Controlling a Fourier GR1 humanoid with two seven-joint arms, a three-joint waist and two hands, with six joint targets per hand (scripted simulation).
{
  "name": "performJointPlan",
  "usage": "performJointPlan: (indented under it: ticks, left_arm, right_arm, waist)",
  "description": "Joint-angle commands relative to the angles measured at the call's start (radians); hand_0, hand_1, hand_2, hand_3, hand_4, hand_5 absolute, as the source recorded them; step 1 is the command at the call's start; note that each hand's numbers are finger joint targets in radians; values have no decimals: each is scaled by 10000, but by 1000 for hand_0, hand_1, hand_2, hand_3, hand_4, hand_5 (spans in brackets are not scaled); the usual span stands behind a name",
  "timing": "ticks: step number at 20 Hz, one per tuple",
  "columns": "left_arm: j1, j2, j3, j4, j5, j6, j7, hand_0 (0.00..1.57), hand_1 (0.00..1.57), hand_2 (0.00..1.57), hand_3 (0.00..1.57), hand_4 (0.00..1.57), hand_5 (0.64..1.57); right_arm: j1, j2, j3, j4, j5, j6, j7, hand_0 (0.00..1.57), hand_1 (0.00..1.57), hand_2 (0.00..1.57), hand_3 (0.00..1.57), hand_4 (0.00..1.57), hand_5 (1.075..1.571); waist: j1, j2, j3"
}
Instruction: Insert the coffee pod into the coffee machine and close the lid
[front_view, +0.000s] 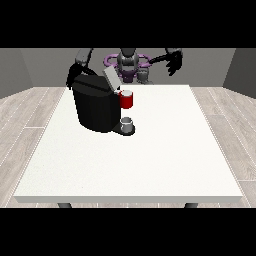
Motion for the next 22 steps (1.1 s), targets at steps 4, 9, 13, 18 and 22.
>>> performJointPlan:
  ticks: [4,9,13,18,22]
  left_arm:
    - [1970,-668,-105,-82,356,14,152,0,0,0,0,389,1571]
    - [2330,-526,177,-259,928,-412,409,0,0,0,0,390,1571]
    - [2577,-643,-11,-970,1072,-189,852,0,0,0,0,457,1571]
    - [2713,-619,-514,-2311,1815,-815,1219,0,0,0,0,394,1571]
    - [3227,-560,-1171,-3405,1975,-545,1669,0,0,0,0,382,1571]
  right_arm:
    - [140,178,307,-880,-603,994,-199,0,0,0,0,0,1571]
    - [-934,144,998,-1889,-546,1535,847,0,0,0,0,0,1571]
    - [-1149,-346,1215,-2431,-503,2140,1077,0,0,0,0,107,1571]
    - [-2308,-1150,33,-1848,-990,2183,1202,0,0,0,0,0,1571]
    - [-2628,-687,75,-1597,-1023,1729,1724,0,0,0,0,108,1571]
  waist:
    - [473,-1459,12]
    - [490,-1608,6]
    - [519,-1539,11]
    - [1316,-641,15]
    - [1421,-384,15]
